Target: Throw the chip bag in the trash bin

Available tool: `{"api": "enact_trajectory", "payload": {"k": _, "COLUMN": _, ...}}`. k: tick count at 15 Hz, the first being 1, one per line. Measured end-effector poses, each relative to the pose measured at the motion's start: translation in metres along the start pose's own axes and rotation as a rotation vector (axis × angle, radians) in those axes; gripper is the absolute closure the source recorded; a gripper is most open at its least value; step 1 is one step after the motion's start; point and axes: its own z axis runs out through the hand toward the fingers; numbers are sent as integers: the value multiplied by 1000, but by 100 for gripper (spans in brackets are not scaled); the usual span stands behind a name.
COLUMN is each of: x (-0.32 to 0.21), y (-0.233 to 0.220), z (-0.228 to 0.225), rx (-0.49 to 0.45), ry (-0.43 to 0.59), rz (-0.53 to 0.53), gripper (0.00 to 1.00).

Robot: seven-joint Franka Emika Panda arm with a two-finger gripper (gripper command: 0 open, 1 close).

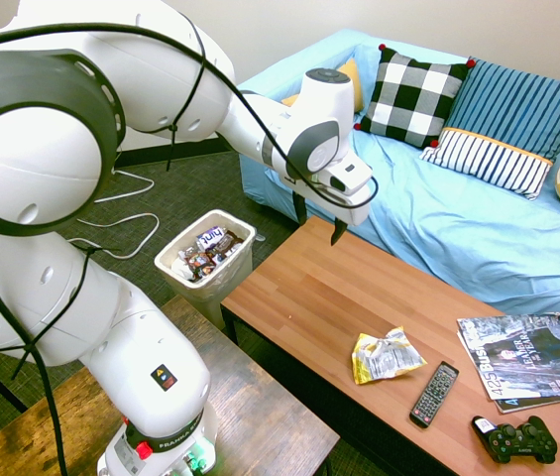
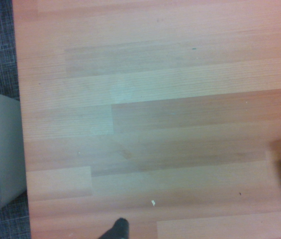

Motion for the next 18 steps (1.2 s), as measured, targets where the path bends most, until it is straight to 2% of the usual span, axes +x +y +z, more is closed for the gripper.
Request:
{"api": "enact_trajectory", "payload": {"k": 4, "x": 5, "y": -2, "z": 8, "rx": -21, "ry": -5, "rz": 53, "gripper": 0}}
{"api": "enact_trajectory", "payload": {"k": 9, "x": 67, "y": 23, "z": 36, "rx": -70, "ry": 36, "rz": 275, "gripper": 0}}
{"api": "enact_trajectory", "payload": {"k": 15, "x": 132, "y": 95, "z": 114, "rx": -177, "ry": 22, "rz": 448, "gripper": 0}}
{"api": "enact_trajectory", "payload": {"k": 18, "x": 144, "y": 106, "z": 154, "rx": -216, "ry": -1, "rz": 484, "gripper": 0}}
